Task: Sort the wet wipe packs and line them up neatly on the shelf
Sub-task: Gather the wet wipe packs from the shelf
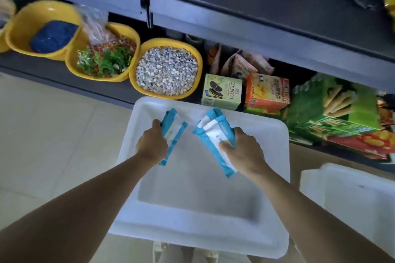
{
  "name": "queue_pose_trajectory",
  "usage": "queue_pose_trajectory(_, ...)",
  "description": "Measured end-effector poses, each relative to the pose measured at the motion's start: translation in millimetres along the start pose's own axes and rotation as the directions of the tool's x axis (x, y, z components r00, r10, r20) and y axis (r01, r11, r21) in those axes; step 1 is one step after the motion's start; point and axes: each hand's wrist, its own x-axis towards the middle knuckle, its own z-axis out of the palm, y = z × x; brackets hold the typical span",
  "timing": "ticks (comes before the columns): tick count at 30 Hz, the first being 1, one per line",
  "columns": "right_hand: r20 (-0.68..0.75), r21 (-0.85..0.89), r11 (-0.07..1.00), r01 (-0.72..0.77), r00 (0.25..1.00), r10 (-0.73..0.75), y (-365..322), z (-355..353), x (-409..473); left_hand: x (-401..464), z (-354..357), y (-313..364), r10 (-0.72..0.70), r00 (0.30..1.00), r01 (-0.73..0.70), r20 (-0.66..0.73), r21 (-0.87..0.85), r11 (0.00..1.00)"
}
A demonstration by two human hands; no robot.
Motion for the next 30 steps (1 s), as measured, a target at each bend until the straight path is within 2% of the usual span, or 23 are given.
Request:
queue_pose_trajectory(5,0.062,-0.163,0.958,0.235,0.972,-0.228,3.4,31.8,36.4,22.5,34.6,-28.3,-0.035,0.991,0.034,-0.132,-0.009,0.999)
queue_pose_trajectory(9,0.049,-0.296,0.88,0.373,0.925,-0.376,-0.4,43.6,50.6,30.0,43.4,-36.8,-0.011,0.988,0.012,-0.154,0.009,1.0)
queue_pose_trajectory(12,0.062,-0.406,0.79,0.46,0.876,-0.478,-6.7,46.5,54.8,34.3,42.8,-38.3,0.063,0.985,-0.046,-0.163,0.106,0.993)
queue_pose_trajectory(16,0.109,-0.515,0.636,0.575,0.78,-0.616,-21.5,50.3,58.1,31.5,30.9,-39.8,0.166,0.969,-0.144,-0.183,0.128,0.981)
queue_pose_trajectory(20,0.134,-0.516,0.521,0.68,0.665,-0.735,-42.9,64.6,61.7,21.4,22.7,-41.6,0.253,0.955,-0.223,-0.154,0.19,0.956)
queue_pose_trajectory(22,0.132,-0.527,0.468,0.709,0.613,-0.779,-51.0,76.0,64.0,20.4,22.0,-43.0,0.247,0.96,-0.217,-0.135,0.203,0.955)
queue_pose_trajectory(30,-0.025,-0.549,0.513,0.66,0.601,-0.799,-55.9,107.5,71.9,19.8,21.2,-39.7,0.176,0.977,-0.163,-0.122,0.109,0.981)
